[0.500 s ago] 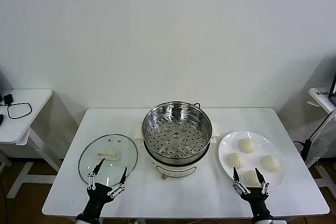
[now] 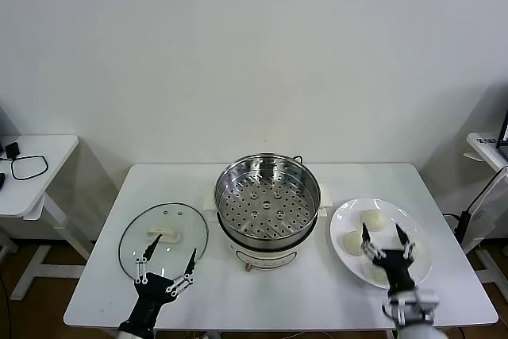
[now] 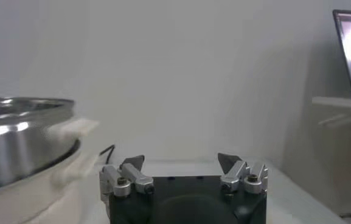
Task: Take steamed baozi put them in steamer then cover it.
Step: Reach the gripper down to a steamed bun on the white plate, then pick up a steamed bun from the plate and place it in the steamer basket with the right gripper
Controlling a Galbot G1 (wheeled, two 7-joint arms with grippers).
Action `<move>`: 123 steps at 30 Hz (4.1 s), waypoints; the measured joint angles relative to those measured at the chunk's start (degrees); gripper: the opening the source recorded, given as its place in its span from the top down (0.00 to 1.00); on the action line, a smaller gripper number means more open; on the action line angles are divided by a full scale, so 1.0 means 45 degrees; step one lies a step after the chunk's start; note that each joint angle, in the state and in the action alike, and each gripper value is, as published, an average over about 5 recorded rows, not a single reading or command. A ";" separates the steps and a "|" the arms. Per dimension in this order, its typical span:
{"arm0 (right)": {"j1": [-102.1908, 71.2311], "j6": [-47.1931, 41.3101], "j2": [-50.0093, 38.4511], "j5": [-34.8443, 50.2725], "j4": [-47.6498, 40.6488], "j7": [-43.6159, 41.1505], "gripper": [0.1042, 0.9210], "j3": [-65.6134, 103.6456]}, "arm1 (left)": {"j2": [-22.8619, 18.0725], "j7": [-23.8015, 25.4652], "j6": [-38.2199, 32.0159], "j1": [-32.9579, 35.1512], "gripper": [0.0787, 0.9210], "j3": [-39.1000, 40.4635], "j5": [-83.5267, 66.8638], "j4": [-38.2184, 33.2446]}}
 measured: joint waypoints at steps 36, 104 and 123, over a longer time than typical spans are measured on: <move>1.5495 -0.0665 -0.3310 -0.5592 -1.0684 -1.8900 0.12 -1.1352 | -0.0318 -0.0277 0.0216 -0.0009 0.12 -0.0106 -0.0489 -0.0481; 2.1226 0.4653 -0.1515 -0.8660 -0.7484 -1.8641 0.45 -1.6357 | -0.0443 -0.0421 0.0088 0.0161 0.12 -0.0003 -0.0499 -0.0696; 2.1883 0.7076 0.2278 -1.0656 -0.7957 -1.8222 0.44 -1.7703 | -0.0424 -0.0444 -0.0054 0.0209 0.12 -0.0046 -0.0607 -0.0703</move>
